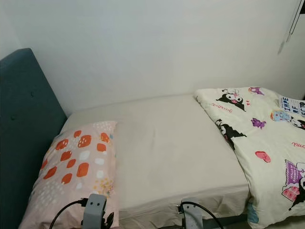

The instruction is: Clean up the room

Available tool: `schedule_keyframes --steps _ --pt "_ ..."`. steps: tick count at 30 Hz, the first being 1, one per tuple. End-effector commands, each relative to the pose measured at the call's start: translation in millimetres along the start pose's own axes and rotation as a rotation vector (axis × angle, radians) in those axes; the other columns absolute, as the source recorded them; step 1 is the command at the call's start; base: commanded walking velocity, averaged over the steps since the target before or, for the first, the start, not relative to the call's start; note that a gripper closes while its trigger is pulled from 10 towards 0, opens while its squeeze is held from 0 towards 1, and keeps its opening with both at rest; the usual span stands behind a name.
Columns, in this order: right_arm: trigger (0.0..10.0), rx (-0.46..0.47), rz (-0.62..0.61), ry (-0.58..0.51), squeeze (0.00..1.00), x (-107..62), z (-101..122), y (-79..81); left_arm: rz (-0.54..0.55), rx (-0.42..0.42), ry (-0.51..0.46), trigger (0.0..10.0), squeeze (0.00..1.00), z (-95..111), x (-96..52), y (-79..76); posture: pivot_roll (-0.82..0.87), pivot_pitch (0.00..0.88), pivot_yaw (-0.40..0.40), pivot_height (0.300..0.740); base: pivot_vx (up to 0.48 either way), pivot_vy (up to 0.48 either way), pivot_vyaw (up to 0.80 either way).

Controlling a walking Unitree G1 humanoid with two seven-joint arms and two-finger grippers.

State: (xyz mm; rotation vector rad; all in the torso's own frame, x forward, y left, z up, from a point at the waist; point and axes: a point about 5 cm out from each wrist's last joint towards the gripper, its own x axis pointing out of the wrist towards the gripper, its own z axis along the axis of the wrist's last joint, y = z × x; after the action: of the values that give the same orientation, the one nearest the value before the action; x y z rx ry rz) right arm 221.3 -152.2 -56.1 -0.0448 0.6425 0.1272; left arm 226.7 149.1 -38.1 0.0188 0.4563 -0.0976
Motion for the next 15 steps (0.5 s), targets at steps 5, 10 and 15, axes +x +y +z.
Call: schedule_keyframes --steps 5,10,15 --pt "10.0 0.007 -0.012 0.011 0.0 -0.8 -2.8 0.4 -0.001 0.012 0.004 10.0 0.0 -0.2 -0.5 1.3 -0.04 0.108 0.029 0.74 0.0 0.0 0.0" --pt "10.0 0.061 -0.002 0.034 0.0 -0.8 -5.1 0.2 -0.006 0.004 -0.002 10.0 0.0 0.6 -0.7 0.1 -0.04 0.108 0.028 0.74 0.0 0.0 0.0" --pt "10.0 0.061 0.015 0.022 0.0 -0.6 -3.5 1.5 -0.012 0.008 0.0 10.0 0.0 -0.3 -1.4 -0.5 -0.04 0.111 0.029 0.74 0.0 0.0 0.0"
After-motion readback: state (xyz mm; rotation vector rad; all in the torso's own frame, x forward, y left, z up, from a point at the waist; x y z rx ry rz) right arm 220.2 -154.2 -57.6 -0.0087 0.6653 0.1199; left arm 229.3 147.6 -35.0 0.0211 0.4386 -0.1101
